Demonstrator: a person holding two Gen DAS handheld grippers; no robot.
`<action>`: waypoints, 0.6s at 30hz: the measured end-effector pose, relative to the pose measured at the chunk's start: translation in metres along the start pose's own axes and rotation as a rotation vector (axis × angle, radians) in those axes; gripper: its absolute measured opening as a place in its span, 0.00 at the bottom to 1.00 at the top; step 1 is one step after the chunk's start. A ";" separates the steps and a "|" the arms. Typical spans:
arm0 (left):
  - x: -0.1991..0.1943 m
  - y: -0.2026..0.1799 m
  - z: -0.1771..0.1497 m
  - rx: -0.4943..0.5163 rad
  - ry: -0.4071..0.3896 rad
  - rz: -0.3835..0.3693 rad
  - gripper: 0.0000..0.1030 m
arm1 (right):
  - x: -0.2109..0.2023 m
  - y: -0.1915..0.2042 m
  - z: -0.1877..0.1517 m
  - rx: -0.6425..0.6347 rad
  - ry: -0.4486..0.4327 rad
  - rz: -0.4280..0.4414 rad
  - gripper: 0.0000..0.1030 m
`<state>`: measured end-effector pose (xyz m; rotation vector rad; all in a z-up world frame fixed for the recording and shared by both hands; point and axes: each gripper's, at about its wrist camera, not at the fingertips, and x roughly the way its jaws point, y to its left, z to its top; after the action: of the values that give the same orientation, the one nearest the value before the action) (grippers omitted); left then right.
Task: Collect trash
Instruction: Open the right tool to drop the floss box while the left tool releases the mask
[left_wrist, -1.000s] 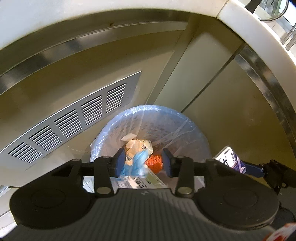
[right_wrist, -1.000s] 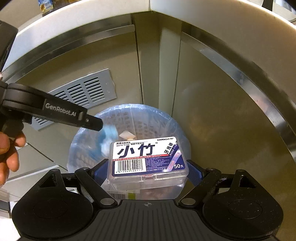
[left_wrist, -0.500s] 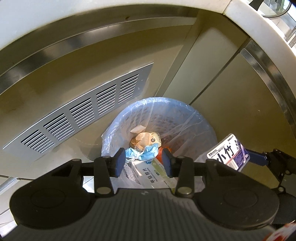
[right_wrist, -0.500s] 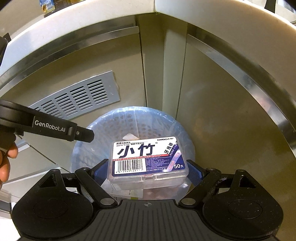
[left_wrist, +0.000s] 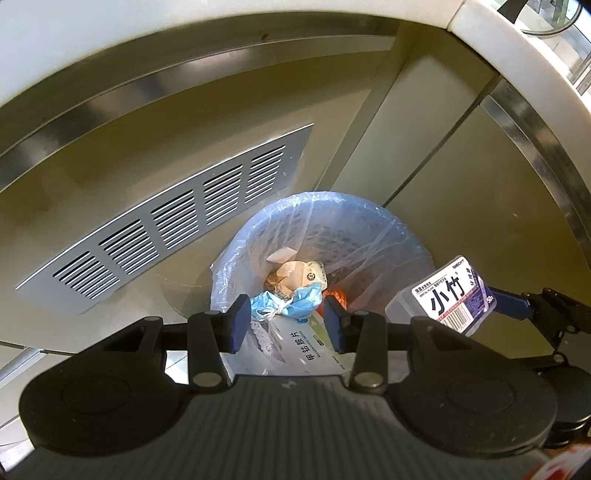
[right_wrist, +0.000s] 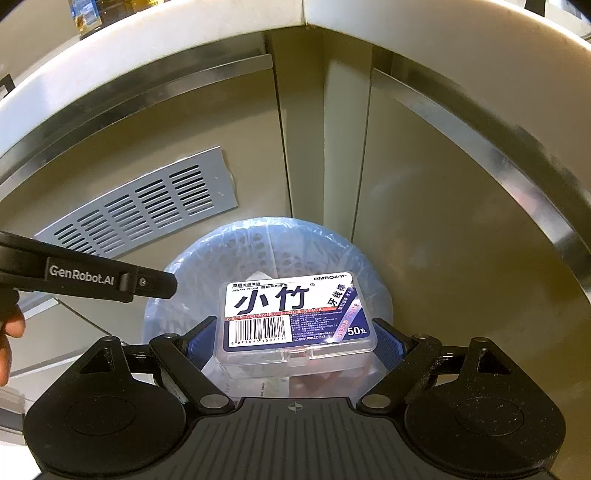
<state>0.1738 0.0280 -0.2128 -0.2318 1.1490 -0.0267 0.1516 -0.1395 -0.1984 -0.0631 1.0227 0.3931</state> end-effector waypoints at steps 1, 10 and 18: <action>-0.001 0.000 0.000 -0.001 -0.001 0.001 0.37 | 0.002 0.000 0.000 0.008 0.003 0.001 0.83; -0.005 0.007 -0.002 -0.011 -0.002 0.012 0.37 | 0.011 0.002 0.003 0.034 0.014 -0.007 0.83; -0.005 0.013 -0.006 -0.026 0.004 0.012 0.37 | 0.020 0.002 0.003 0.055 0.006 0.007 0.84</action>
<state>0.1648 0.0402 -0.2131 -0.2478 1.1554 -0.0013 0.1622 -0.1309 -0.2139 -0.0112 1.0398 0.3710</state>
